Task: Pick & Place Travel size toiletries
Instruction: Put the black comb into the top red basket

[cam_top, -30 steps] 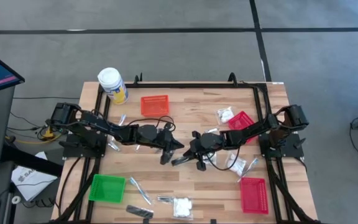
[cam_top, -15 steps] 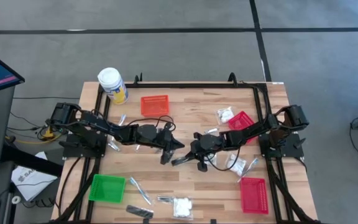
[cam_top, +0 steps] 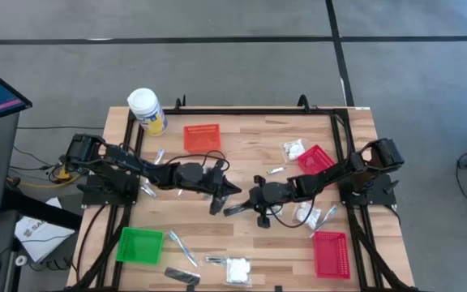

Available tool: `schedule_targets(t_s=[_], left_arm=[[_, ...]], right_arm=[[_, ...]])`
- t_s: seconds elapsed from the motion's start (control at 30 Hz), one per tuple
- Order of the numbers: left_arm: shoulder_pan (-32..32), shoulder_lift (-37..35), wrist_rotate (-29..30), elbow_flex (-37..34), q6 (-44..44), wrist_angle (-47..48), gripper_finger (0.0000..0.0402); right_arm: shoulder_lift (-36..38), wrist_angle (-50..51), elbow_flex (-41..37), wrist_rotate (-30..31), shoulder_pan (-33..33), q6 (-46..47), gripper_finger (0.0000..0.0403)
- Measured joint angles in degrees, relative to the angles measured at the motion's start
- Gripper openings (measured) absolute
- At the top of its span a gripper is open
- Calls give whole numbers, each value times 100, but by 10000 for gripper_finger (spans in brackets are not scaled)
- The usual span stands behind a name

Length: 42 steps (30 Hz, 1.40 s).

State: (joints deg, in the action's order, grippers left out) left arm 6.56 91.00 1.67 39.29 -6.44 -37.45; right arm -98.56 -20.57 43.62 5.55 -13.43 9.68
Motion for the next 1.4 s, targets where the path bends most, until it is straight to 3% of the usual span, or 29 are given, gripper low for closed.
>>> schedule_targets(t_s=[0.1, 0.3, 0.4, 0.6, 0.77, 1.07, 1.4], left_arm=[[76, 0, 0, -101, 3, 50, 3], [211, 2, 0, -302, 1, 34, 3], [264, 2, 0, -364, -2, 17, 3], [333, 156, -151, -377, 10, 0, 3], [338, 815, -63, -91, 11, 8, 3], [271, 1515, 753, 354, 142, 629, 3], [294, 1613, 686, 373, 59, 946, 3]], right_arm=[[0, -480, -210, 56, 0, -67, 0], [-2, -3310, -1494, -365, 243, 84, 0], [-2, -3947, -1751, -403, 354, 137, 0], [0, -3782, -1619, -711, 251, 39, 0], [0, -3267, -1479, -711, 223, 39, 0], [0, -2305, -1257, -746, 135, 172, 4], [0, -1418, -806, -561, -55, -37, 85]])
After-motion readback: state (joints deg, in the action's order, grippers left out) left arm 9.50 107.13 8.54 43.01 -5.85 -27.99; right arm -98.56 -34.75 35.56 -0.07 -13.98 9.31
